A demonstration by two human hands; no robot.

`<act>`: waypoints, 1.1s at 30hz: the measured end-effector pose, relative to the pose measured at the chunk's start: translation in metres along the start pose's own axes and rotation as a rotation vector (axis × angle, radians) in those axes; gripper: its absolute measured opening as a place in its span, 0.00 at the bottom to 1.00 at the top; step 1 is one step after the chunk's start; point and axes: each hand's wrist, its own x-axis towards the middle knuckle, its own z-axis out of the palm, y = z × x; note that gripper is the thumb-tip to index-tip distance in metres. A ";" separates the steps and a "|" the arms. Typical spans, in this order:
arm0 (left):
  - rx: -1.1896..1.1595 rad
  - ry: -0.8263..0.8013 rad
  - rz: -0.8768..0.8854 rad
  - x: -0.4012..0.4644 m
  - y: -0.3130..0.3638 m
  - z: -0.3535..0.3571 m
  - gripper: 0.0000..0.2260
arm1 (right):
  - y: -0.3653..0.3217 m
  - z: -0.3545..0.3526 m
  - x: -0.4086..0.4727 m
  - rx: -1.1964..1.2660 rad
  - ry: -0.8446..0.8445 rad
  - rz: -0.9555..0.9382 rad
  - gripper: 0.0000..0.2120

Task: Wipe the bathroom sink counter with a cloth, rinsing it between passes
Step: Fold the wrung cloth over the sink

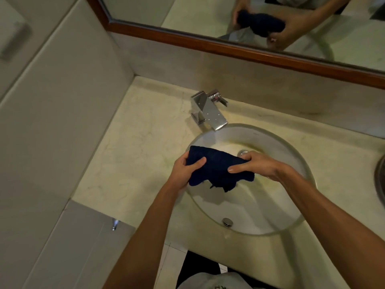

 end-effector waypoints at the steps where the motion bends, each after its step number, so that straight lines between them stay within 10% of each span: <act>1: -0.005 0.012 -0.011 0.001 -0.001 -0.006 0.17 | 0.000 0.004 0.007 0.048 -0.016 -0.003 0.11; 6: 0.211 0.202 -0.059 0.018 0.014 -0.034 0.18 | 0.012 0.045 0.046 0.499 0.038 0.000 0.19; 13: 0.976 0.662 0.062 0.047 0.009 -0.075 0.27 | -0.021 0.146 0.100 0.469 0.624 -0.089 0.20; 21: 1.064 0.579 0.220 0.146 0.074 -0.054 0.25 | -0.078 0.122 0.175 0.400 1.182 -0.177 0.16; 33: 0.869 0.760 0.147 0.018 -0.023 -0.094 0.20 | -0.016 0.165 0.134 0.038 0.680 -0.394 0.12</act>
